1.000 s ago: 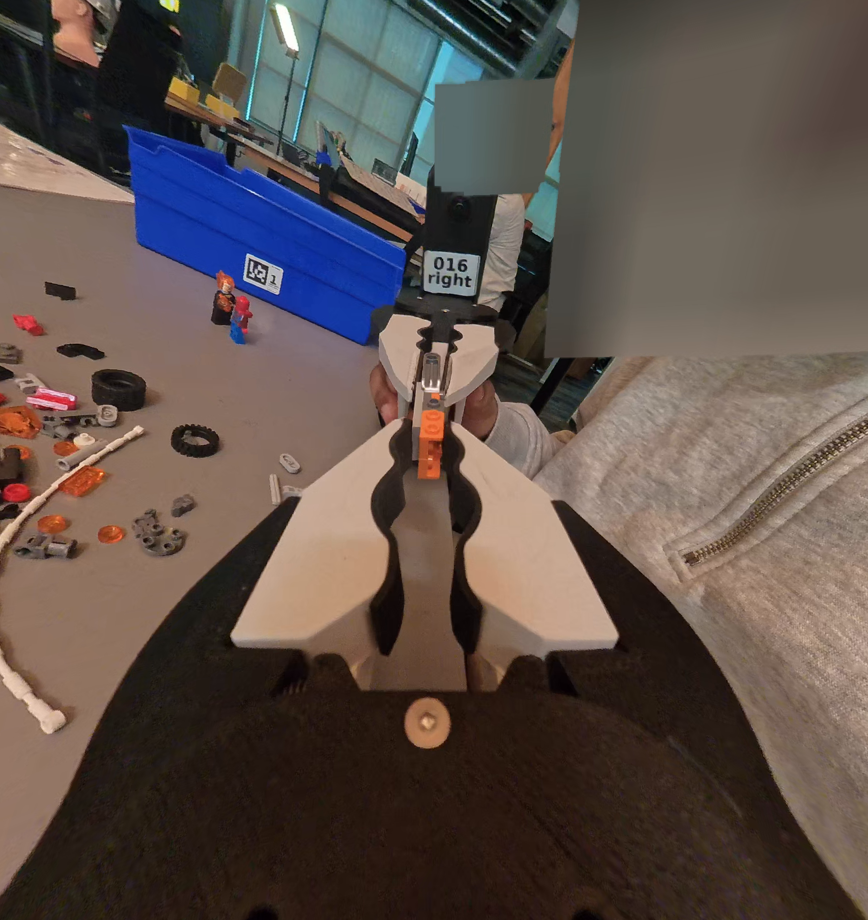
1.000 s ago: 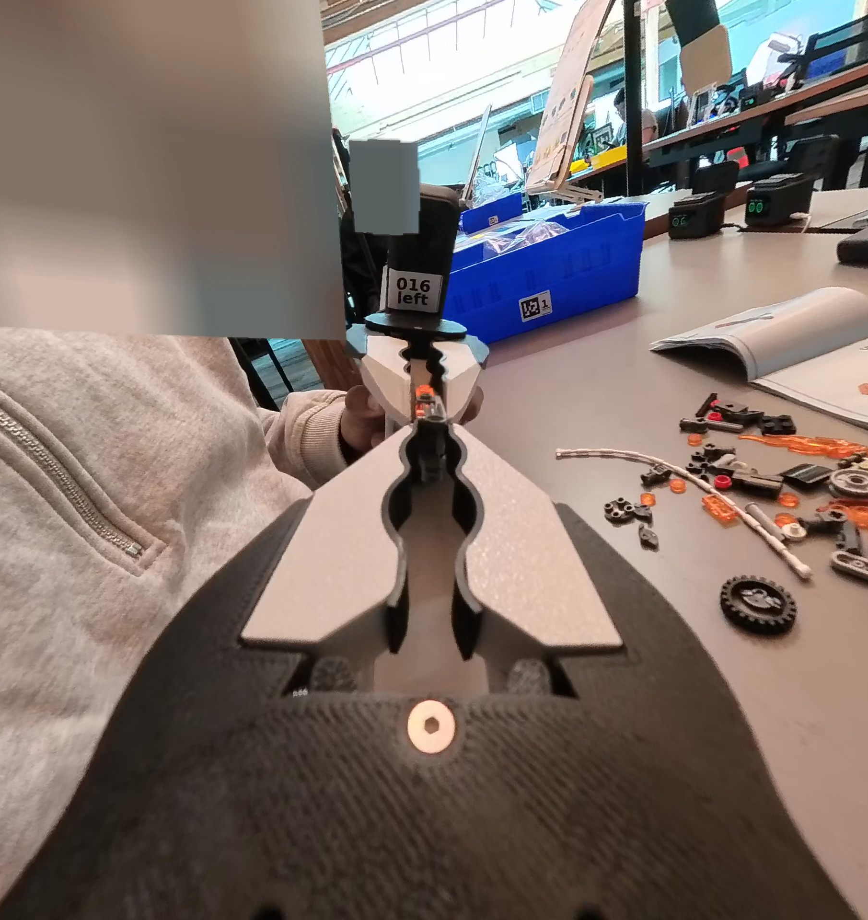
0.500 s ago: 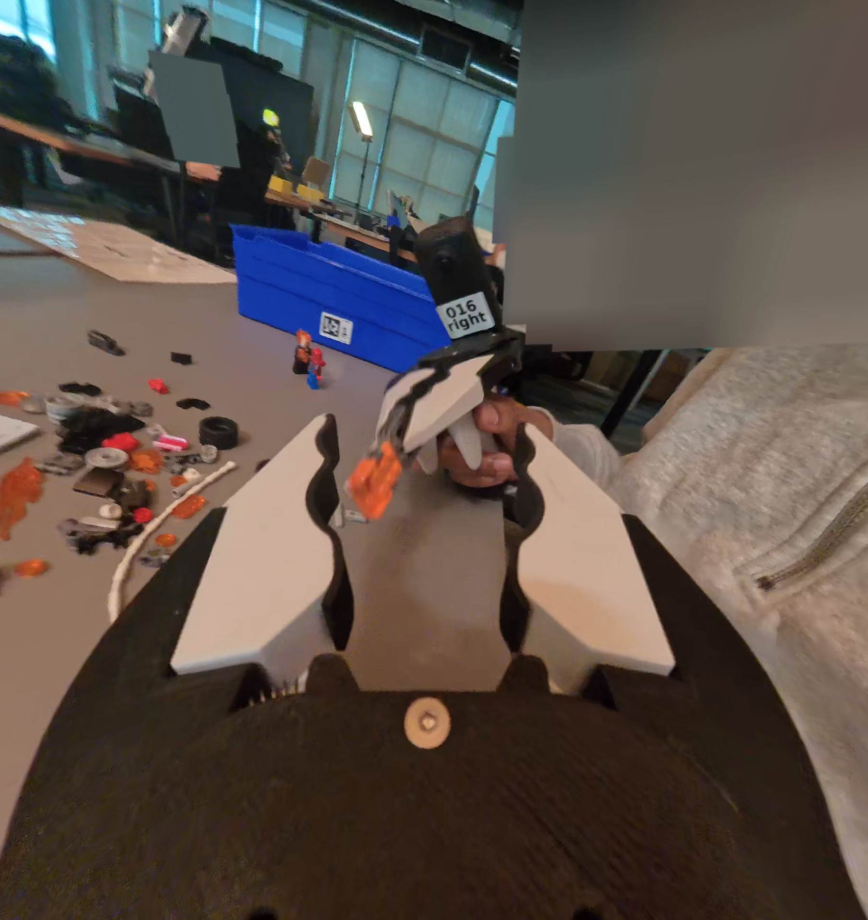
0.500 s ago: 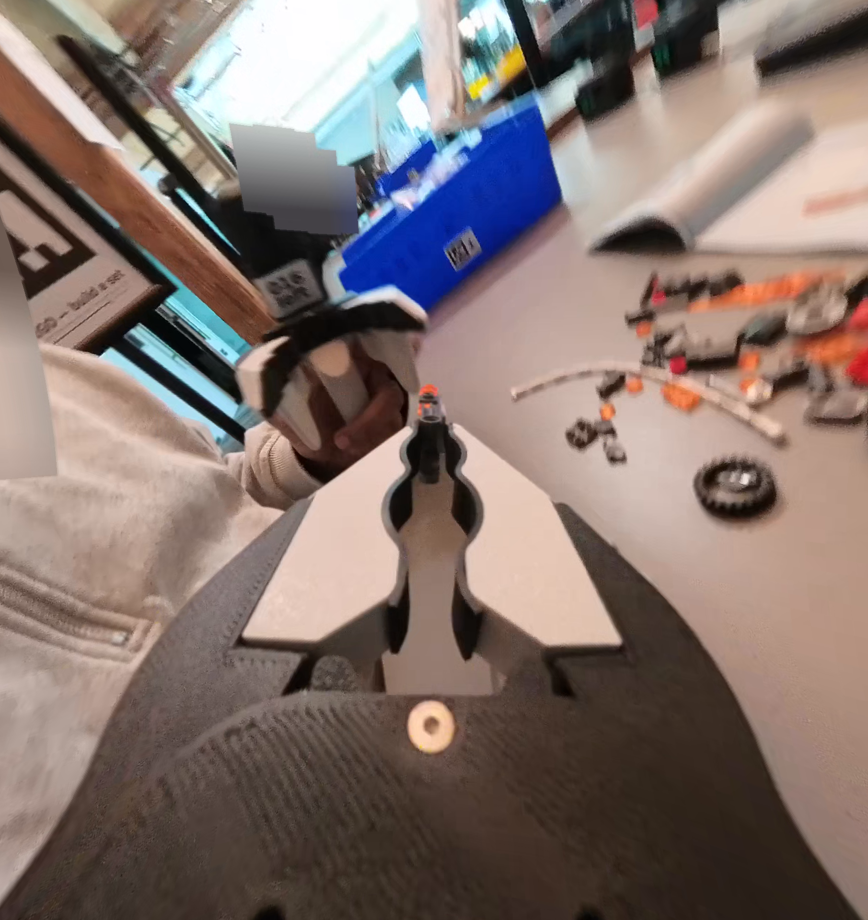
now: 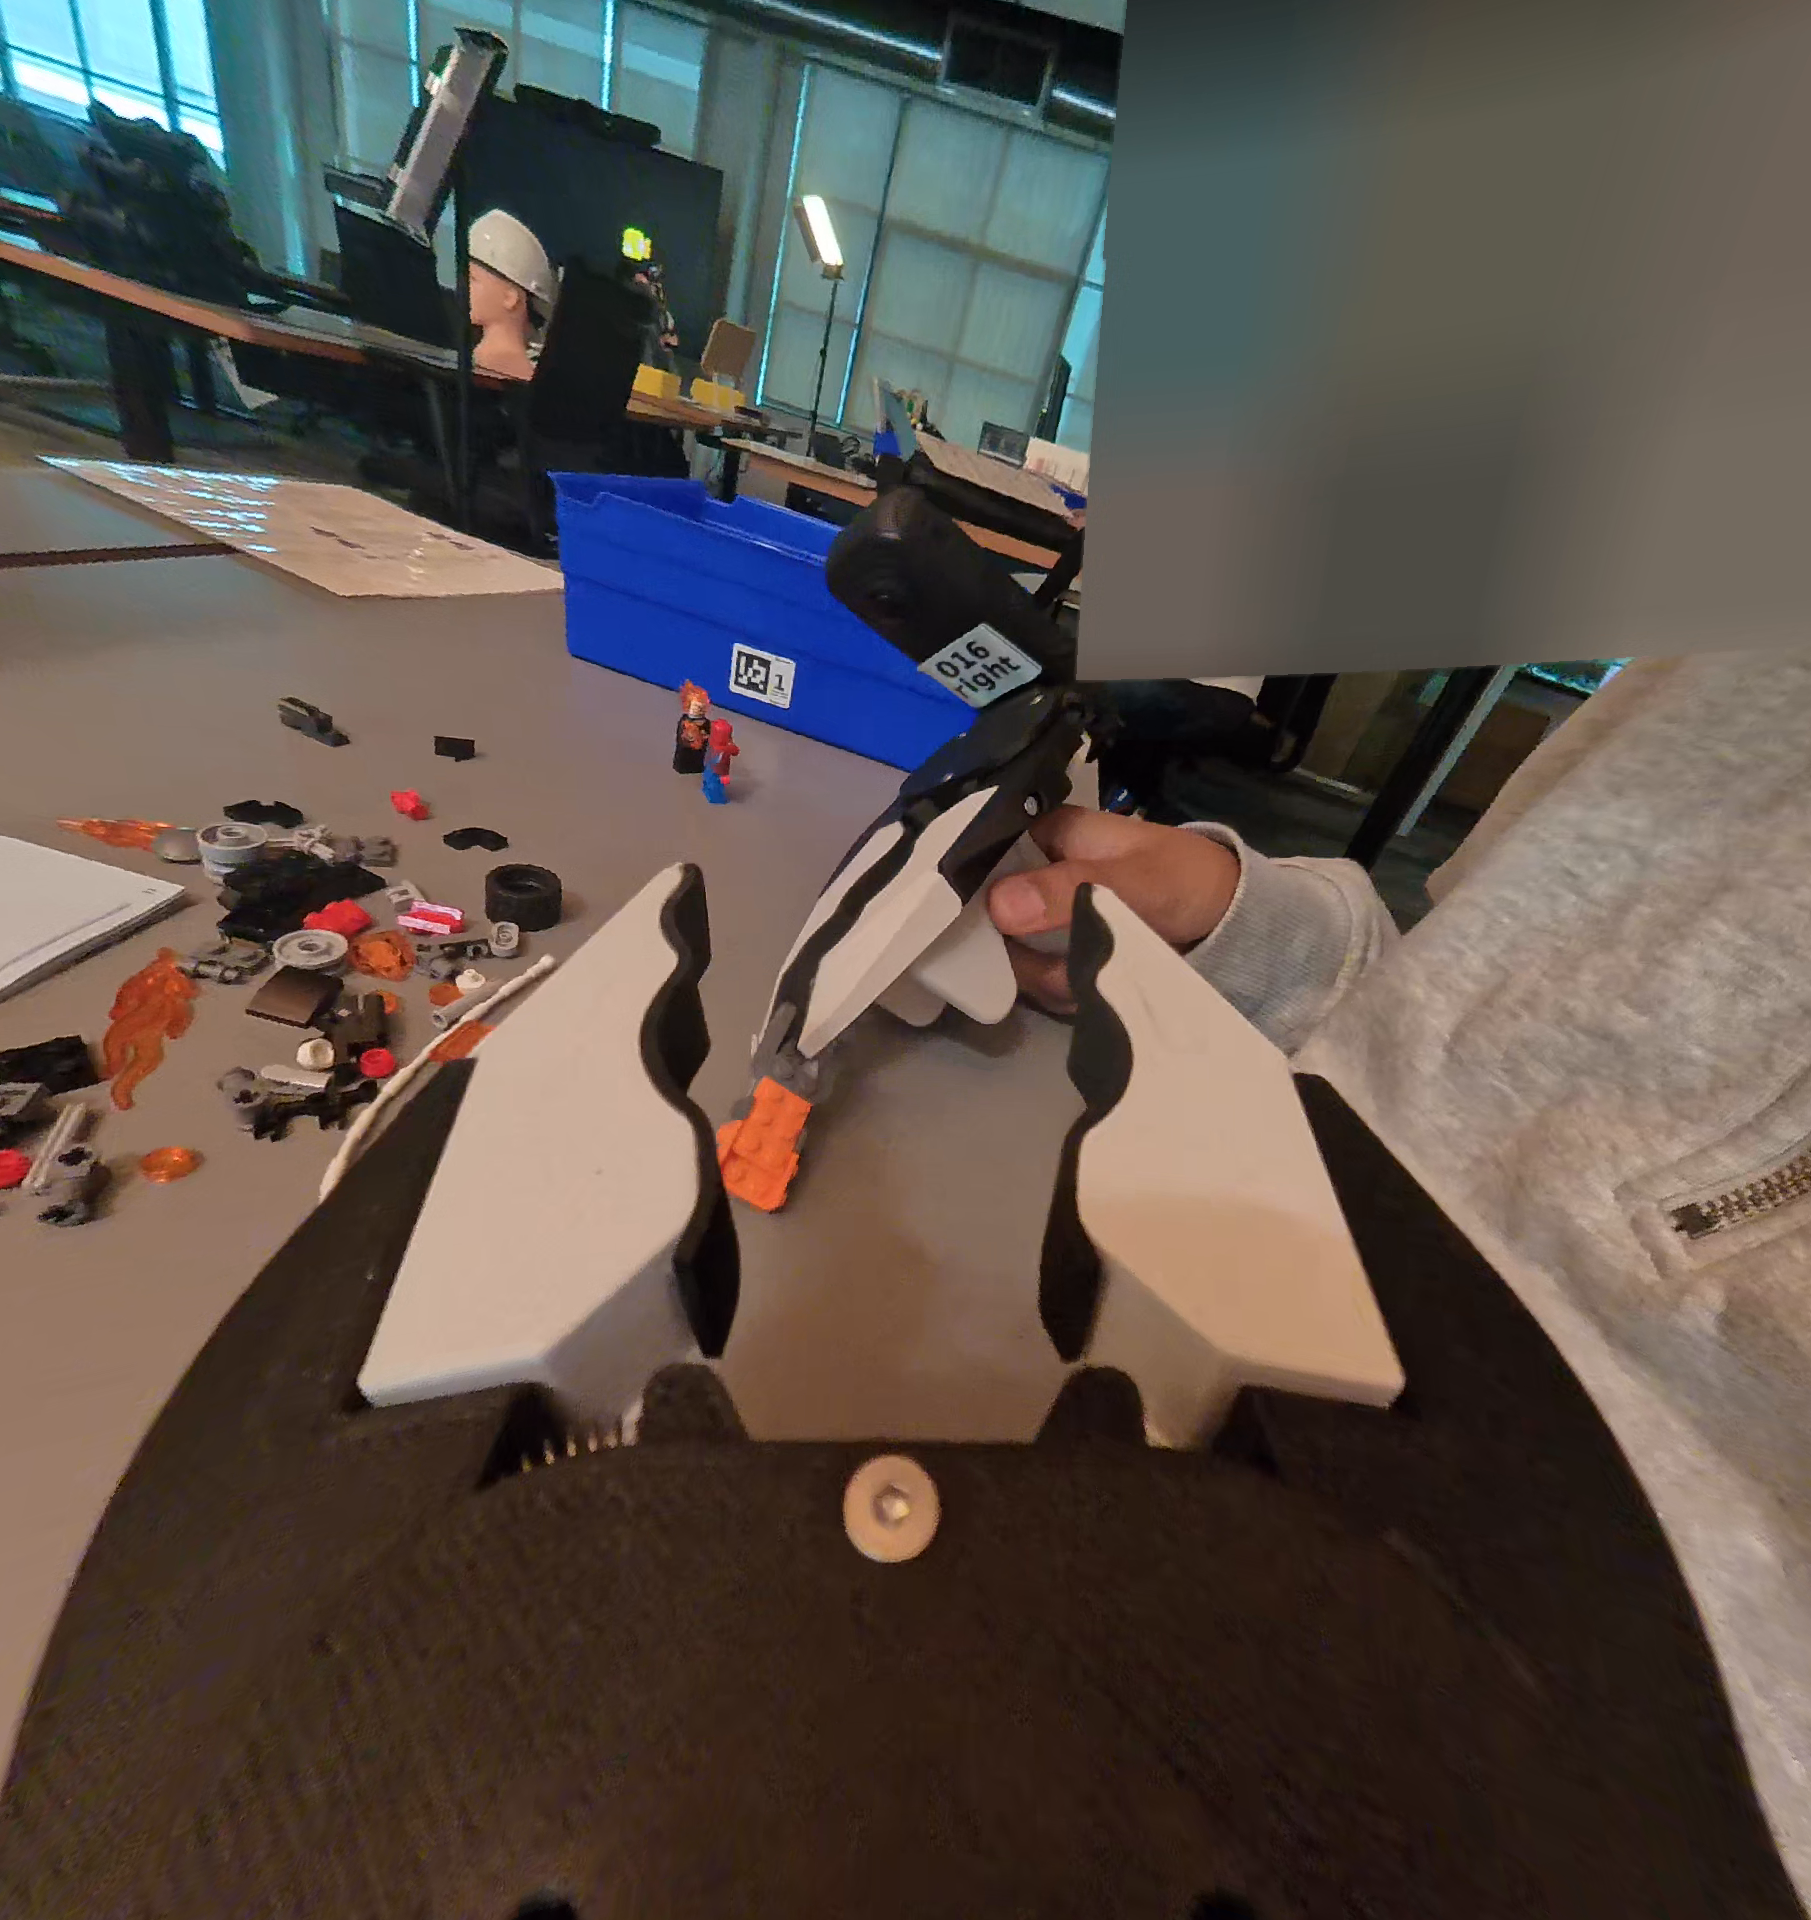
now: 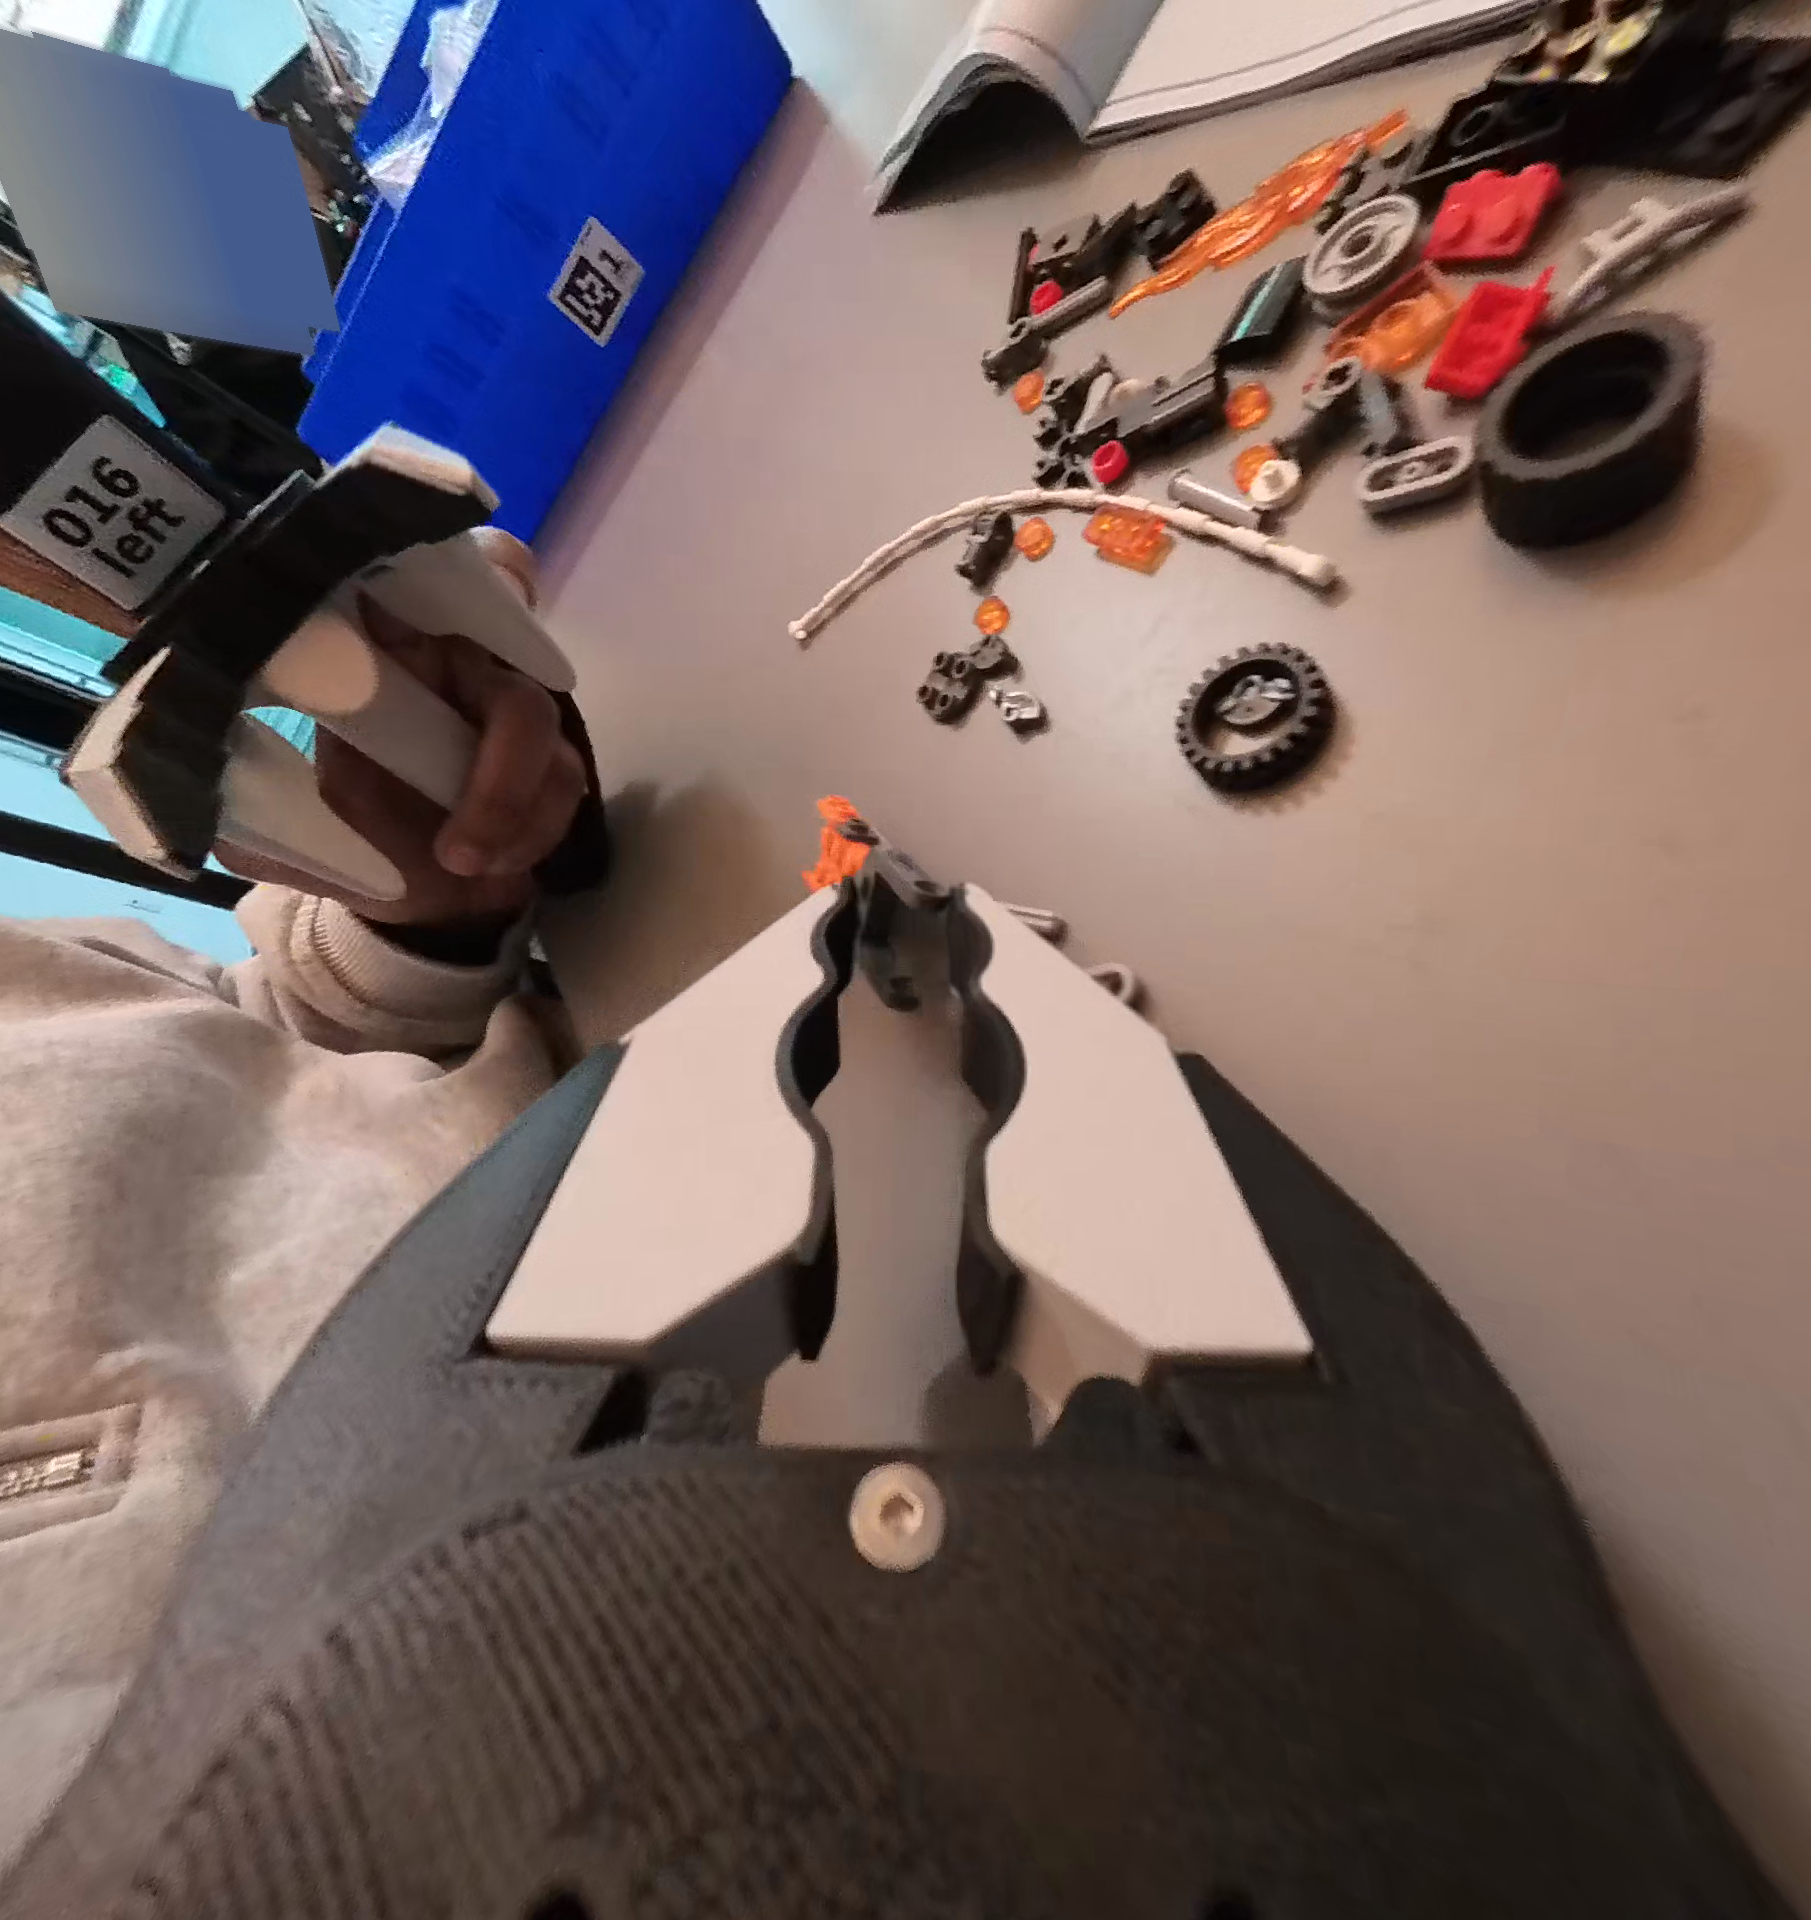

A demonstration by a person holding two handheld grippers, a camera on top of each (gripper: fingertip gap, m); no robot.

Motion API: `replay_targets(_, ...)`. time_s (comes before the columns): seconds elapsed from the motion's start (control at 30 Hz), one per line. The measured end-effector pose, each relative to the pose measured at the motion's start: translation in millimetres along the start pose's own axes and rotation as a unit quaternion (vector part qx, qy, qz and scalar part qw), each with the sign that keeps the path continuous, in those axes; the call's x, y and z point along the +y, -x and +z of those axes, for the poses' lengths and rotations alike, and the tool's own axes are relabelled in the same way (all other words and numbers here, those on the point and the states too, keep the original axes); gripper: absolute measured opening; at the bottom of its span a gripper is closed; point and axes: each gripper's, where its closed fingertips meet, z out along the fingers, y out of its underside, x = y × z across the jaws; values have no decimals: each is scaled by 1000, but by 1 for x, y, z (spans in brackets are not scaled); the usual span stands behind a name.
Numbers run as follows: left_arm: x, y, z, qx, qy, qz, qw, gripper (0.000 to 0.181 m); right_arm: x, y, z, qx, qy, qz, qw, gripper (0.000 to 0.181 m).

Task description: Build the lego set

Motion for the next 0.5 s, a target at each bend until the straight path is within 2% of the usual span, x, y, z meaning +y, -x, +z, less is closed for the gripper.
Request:
replay_targets(0.17,0,-1,1,5,1,-4,1000,68,-7,-3,-11,-8,-20,-6,1000,25)
replay_targets(0.3,1,-1,1,8,0,-12,1000,68,-24,-4,-26,-17,-75,-29,997,26)
replay_targets(0.5,1,-1,2,12,1,-19,1000,68,-45,9,-46,-82,-151,-45,984,26)
